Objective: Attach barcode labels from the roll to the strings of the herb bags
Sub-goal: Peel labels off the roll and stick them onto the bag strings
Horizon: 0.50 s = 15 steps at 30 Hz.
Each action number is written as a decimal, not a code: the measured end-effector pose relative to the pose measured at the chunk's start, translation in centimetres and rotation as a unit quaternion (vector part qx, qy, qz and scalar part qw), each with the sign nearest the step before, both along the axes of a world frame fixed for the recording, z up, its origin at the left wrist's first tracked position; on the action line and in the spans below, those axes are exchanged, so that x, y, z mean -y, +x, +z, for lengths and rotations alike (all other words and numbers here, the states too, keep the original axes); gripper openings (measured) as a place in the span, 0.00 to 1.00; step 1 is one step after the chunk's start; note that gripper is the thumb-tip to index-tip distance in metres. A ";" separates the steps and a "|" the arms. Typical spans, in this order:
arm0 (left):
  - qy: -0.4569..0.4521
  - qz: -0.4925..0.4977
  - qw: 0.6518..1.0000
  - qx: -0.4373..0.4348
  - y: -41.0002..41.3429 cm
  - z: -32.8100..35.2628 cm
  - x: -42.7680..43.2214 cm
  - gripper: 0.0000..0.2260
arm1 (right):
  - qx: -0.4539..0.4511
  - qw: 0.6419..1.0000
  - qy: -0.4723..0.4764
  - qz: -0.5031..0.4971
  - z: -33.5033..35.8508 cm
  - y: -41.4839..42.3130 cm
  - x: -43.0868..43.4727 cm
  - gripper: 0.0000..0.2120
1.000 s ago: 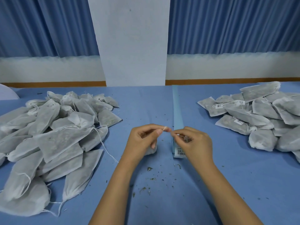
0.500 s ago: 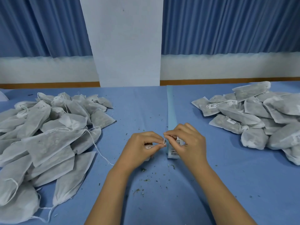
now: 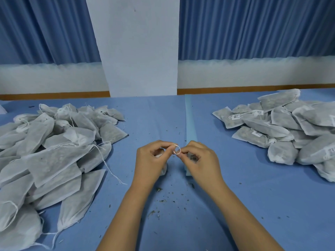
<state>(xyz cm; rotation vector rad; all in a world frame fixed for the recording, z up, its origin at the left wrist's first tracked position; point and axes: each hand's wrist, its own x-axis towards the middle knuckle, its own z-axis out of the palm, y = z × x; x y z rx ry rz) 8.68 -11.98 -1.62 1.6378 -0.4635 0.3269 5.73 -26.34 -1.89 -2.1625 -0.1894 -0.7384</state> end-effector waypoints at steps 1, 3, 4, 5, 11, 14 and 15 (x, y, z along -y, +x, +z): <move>0.001 -0.003 1.000 -0.004 0.0 0.0 0.0 0.11 | 0.000 1.000 -0.007 0.004 0.0 0.0 -0.1 0.06; 0.007 0.000 1.000 -0.013 -0.1 0.0 0.0 0.11 | -0.005 1.000 -0.019 0.001 0.0 0.0 0.0 0.06; 0.007 0.007 1.000 -0.017 0.0 0.0 0.1 0.12 | -0.004 1.000 -0.026 -0.005 0.0 0.0 0.1 0.05; 0.007 0.016 1.000 -0.022 0.0 0.0 0.1 0.12 | 0.007 0.999 -0.033 -0.016 0.1 -0.1 0.3 0.04; 0.015 0.030 0.998 -0.059 0.0 0.1 0.5 0.11 | 0.188 0.974 -0.106 -0.066 0.6 -0.7 -0.3 0.05; 0.017 0.004 0.997 -0.080 -0.2 0.1 0.7 0.11 | 0.196 0.966 -0.140 -0.095 0.4 -0.7 -0.5 0.03; 0.018 -0.004 0.996 -0.086 -0.2 0.0 0.6 0.11 | 0.194 0.966 -0.139 -0.102 0.4 -0.6 -0.4 0.03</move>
